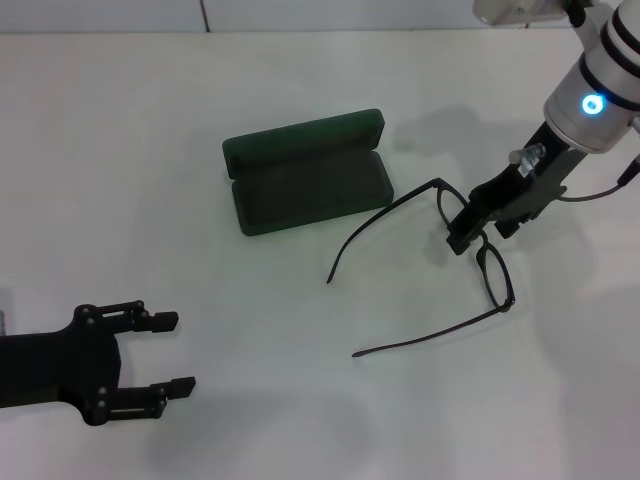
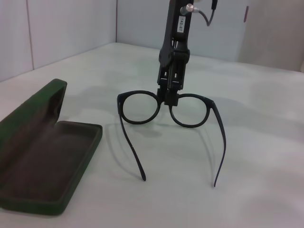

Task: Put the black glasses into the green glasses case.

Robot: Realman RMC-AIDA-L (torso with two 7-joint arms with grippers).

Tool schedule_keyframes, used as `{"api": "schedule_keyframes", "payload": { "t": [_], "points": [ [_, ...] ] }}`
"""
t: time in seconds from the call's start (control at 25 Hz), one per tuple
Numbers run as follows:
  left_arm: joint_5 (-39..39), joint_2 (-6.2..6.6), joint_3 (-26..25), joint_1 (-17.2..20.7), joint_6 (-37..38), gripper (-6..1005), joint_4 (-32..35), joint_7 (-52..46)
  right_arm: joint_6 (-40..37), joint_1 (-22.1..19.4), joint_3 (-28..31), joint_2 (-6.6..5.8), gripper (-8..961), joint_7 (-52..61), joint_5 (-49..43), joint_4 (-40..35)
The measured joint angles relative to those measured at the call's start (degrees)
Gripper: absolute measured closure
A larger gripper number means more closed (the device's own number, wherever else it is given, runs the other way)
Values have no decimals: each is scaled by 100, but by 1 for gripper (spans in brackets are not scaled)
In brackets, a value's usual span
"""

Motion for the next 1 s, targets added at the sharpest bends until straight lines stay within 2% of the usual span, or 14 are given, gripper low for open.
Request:
{"api": "schedule_keyframes", "payload": {
  "t": [0.16, 0.32, 0.56, 0.68, 0.88, 1.0],
  "points": [
    [10, -6, 30, -15, -39, 239, -7, 0, 48, 1, -264, 11, 227, -36, -3, -74],
    [31, -6, 32, -55, -113, 239, -51, 0, 213, -5, -634, 37, 314, -47, 13, -161],
    [122, -22, 8, -126, -149, 239, -62, -1, 366, 17, -723, 40, 445, -53, 22, -105],
    [125, -23, 8, -157, -164, 239, -62, -18, 368, 22, -702, 41, 674, -45, 28, -102],
    [126, -22, 8, -174, -177, 239, -62, -30, 349, 23, -701, 45, 893, -15, 29, -107],
    [126, -21, 8, -184, -182, 239, -61, -35, 320, 2, -701, 32, 908, -4, 29, -138]
  ]
}}
